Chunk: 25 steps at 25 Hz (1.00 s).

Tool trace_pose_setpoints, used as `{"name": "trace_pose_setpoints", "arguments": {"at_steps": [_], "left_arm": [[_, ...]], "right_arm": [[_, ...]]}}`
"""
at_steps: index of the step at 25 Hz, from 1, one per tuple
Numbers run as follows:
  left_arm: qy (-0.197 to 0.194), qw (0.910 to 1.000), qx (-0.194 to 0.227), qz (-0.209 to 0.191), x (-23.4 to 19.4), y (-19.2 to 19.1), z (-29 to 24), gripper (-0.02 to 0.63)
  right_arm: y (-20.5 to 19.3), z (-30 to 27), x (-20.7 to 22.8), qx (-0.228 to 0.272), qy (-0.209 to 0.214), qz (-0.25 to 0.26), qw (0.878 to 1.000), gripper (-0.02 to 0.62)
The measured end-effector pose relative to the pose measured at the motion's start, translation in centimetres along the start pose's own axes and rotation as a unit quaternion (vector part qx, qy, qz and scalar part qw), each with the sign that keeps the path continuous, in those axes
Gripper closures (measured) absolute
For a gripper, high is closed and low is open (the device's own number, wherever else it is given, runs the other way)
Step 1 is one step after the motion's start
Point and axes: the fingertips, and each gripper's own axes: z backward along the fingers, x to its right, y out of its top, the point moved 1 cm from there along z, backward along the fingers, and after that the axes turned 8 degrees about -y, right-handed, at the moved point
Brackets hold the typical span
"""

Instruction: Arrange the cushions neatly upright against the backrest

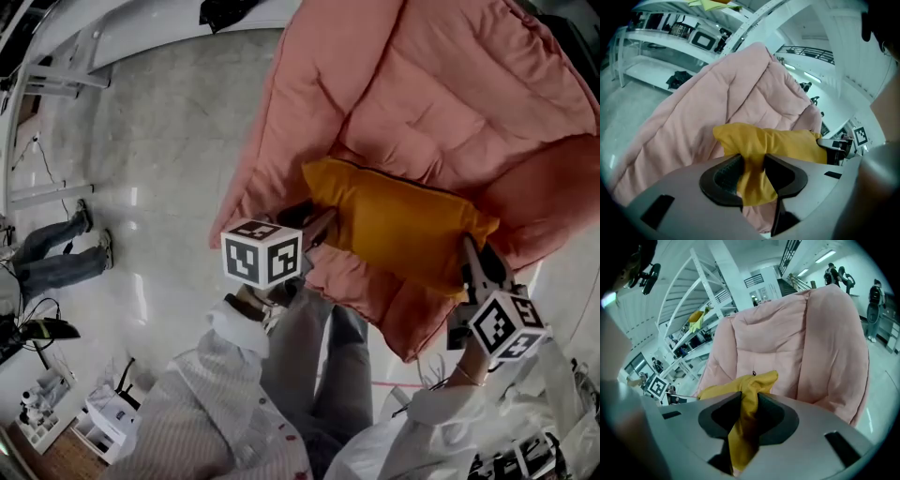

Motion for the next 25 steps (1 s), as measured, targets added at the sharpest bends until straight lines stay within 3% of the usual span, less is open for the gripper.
{"name": "trace_pose_setpoints", "arguments": {"at_steps": [10, 25], "left_arm": [[0.007, 0.9934, -0.042, -0.106, 0.6, 7.4, -3.2, 0.44], [0.016, 0.9869, -0.051, -0.152, 0.1, 7.6, -6.7, 0.434]], "right_arm": [[0.6, -1.4, 2.5, 0.027, -0.05, -0.084, 0.995, 0.489], [-2.3, -4.7, 5.6, 0.027, -0.081, -0.096, 0.992, 0.489]]}}
